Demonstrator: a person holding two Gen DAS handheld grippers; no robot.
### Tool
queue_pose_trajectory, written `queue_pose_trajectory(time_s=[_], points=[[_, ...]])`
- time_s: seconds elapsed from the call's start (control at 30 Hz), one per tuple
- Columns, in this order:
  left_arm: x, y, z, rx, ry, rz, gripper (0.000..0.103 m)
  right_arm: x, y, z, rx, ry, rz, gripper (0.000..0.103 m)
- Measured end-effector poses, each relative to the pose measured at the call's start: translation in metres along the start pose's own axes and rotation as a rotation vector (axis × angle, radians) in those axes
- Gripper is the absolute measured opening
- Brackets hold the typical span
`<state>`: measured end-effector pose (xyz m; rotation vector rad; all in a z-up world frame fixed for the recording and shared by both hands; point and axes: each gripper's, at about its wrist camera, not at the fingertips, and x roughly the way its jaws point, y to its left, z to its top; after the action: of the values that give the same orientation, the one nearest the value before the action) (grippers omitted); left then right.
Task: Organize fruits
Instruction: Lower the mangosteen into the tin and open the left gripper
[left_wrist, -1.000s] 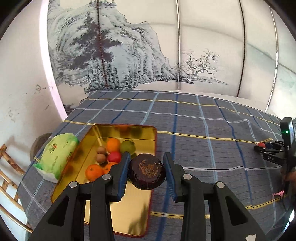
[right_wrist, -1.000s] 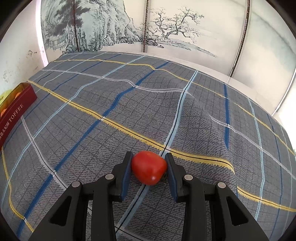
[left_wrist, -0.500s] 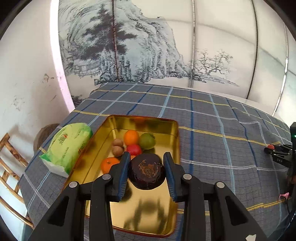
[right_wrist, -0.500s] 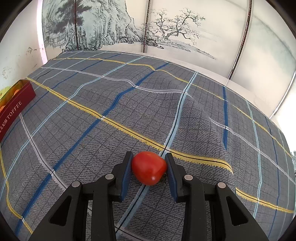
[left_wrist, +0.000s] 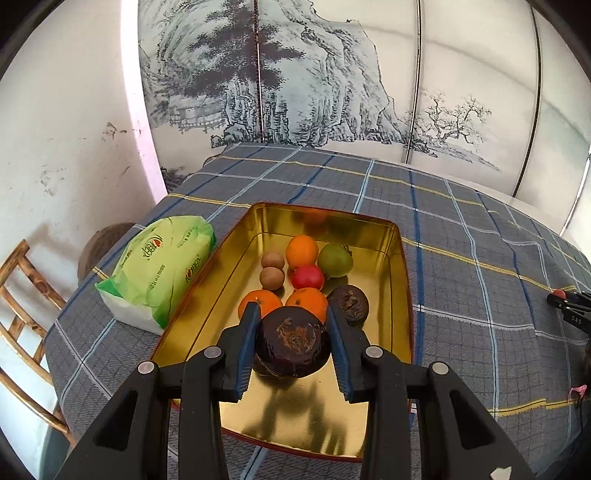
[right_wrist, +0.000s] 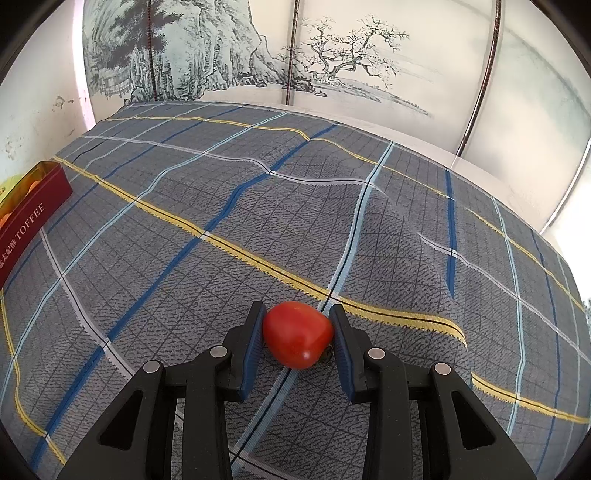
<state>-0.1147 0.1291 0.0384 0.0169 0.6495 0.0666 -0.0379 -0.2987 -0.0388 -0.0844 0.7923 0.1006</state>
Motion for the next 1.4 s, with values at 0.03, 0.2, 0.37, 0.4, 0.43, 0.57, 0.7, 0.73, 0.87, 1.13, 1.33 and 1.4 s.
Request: queue_pose_trajectory(time_s=[0.03, 0.2, 0.37, 0.4, 0.43, 0.57, 0.7, 0.73, 0.87, 1.13, 1.33, 1.4], points=[[0.001, -0.001, 0.0, 0.003, 0.0, -0.001, 0.032, 0.0, 0.0, 0.0, 0.0, 0.0, 0.0, 0.036], [0.002, -0.008, -0.001, 0.022, 0.003, -0.007, 0.032, 0.0, 0.0, 0.0, 0.001, 0.0, 0.001, 0.036], [0.004, -0.015, -0.001, 0.037, 0.009, -0.013, 0.032, 0.0, 0.0, 0.0, 0.001, 0.0, 0.0, 0.036], [0.004, -0.016, -0.002, 0.039, 0.01, -0.015, 0.032, 0.0, 0.0, 0.0, 0.001, 0.0, 0.001, 0.036], [0.005, -0.016, -0.002, 0.04, 0.012, -0.016, 0.032, 0.0, 0.0, 0.0, 0.001, 0.0, 0.001, 0.036], [0.007, -0.02, -0.002, 0.05, 0.017, -0.019, 0.032, 0.0, 0.0, 0.0, 0.001, 0.0, 0.001, 0.036], [0.01, -0.023, -0.003, 0.057, 0.022, -0.02, 0.032, 0.0, 0.0, 0.0, 0.002, 0.0, 0.001, 0.036], [0.011, -0.025, -0.003, 0.06, 0.025, -0.02, 0.032, 0.0, 0.0, 0.0, 0.001, 0.0, 0.001, 0.036], [0.012, -0.026, -0.005, 0.066, 0.031, -0.023, 0.032, 0.0, 0.0, 0.0, 0.002, 0.0, 0.001, 0.036], [0.017, -0.028, -0.009, 0.072, 0.045, -0.027, 0.033, 0.0, 0.0, 0.0, 0.002, 0.0, 0.001, 0.036], [0.02, -0.03, -0.011, 0.076, 0.058, -0.029, 0.033, 0.0, 0.0, 0.0, 0.002, 0.0, 0.001, 0.036], [0.021, -0.03, -0.012, 0.076, 0.061, -0.029, 0.033, 0.0, 0.0, 0.0, 0.001, 0.0, -0.001, 0.036]])
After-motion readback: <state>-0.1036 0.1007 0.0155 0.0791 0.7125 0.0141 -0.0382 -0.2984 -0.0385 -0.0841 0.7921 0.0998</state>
